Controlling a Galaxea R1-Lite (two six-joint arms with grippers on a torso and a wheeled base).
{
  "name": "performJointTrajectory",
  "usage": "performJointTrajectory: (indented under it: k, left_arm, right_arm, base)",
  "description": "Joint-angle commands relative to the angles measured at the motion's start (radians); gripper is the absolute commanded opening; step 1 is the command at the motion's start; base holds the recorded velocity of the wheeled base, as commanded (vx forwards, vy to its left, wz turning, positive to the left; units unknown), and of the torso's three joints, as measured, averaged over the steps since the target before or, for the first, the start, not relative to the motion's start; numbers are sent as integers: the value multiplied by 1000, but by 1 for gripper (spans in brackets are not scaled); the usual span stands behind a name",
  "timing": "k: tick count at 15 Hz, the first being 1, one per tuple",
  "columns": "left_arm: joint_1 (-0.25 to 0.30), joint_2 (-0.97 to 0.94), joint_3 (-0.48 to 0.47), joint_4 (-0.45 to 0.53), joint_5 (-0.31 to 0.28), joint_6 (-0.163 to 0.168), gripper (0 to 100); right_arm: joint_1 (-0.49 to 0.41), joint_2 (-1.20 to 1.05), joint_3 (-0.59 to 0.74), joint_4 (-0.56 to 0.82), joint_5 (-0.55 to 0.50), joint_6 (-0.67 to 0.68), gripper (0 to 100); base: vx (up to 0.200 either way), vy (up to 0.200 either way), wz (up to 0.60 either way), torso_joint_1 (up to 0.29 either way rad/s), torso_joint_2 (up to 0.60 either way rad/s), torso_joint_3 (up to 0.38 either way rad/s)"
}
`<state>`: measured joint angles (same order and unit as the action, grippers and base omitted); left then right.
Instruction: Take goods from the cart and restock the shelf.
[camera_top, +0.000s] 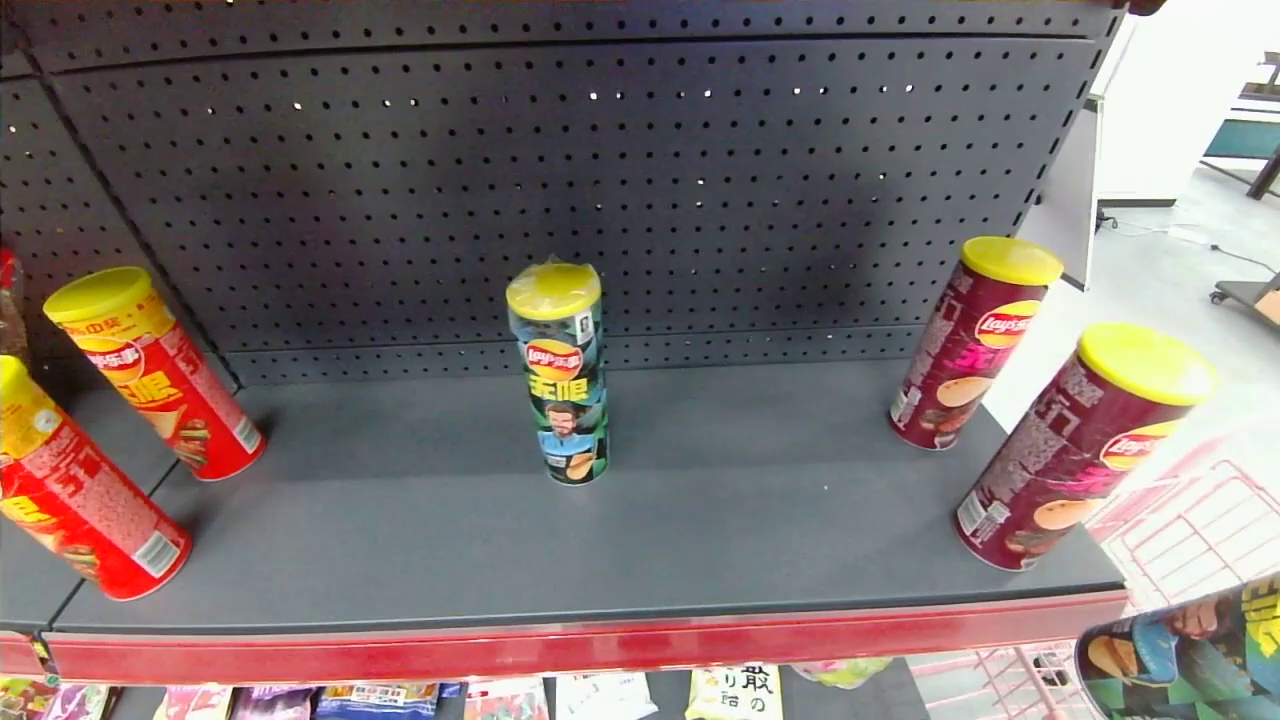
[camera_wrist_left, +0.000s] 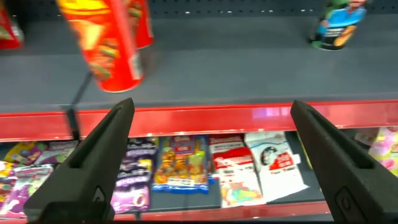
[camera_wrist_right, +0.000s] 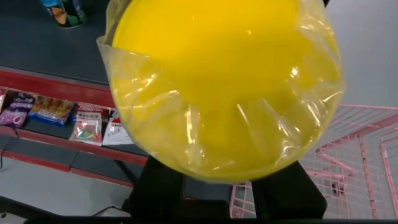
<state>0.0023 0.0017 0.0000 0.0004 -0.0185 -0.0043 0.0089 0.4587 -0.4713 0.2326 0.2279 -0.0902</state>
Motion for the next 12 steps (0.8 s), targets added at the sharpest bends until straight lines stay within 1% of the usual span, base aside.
performJointTrajectory:
  k: [1,5,7,9,10,12]
  left_arm:
    - [1,0,0,0,0,0,100]
    - [1,1,0,0,0,0,100]
    - [1,1,0,0,0,0,100]
    - [1,0,0,0,0,1,100]
    - [1,0,0,0,0,1,100]
    - [1,1,0,0,0,1,100]
  right_arm:
    - [0,5,0,-1,1,0,0]
    - [0,8,-4,-2,1,-5,0]
    - [2,6,-10,-2,5,-3,0]
    - [0,3,-7,-1,53,-6,0]
    - [0,3,-7,-1,56,-8,0]
    - [0,11,-6,-1,57,-14,0]
  base:
    - [0,200,0,-2,7,7]
    - [0,200,0,5,2,4]
    - [0,0,0,0,0,0]
    - [0,0,0,0,0,0]
    - [0,0,0,0,0,0]
    - [200,0,0,0,2,2]
